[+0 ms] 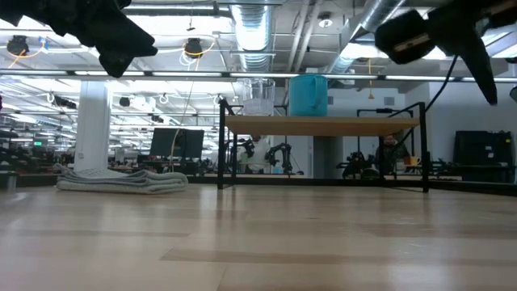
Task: Stack small to large cups/mugs on shelf
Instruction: Put the green mug on the shelf
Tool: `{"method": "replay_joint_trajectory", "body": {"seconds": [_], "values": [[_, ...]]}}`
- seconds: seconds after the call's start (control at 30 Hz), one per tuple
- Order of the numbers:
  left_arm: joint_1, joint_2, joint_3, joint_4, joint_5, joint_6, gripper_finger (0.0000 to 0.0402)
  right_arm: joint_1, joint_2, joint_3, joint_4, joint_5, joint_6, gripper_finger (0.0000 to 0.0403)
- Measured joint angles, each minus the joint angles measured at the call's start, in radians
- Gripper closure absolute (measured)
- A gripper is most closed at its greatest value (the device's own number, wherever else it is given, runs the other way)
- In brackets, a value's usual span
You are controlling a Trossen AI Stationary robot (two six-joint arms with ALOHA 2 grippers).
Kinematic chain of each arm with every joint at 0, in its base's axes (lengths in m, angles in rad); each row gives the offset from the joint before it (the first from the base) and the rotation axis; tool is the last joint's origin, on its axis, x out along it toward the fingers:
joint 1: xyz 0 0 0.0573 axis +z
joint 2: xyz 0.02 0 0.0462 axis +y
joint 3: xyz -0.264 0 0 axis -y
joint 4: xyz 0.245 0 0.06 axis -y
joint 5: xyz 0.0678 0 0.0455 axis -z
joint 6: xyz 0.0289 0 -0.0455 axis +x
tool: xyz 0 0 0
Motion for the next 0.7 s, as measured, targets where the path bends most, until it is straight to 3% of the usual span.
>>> {"method": "replay_joint_trajectory", "body": {"seconds": [0.3,0.7], "values": [[0.0,0.0,0.0,0.0,0.0,0.0,0.0317,-0.02,0.036,0.0,0.014,-0.037,-0.018,0.0274],[0.0,0.0,0.0,-0.001,0.0,0.0,0.0317,-0.034,0.074,0.003,0.0,-0.073,-0.045,0.0332]]}}
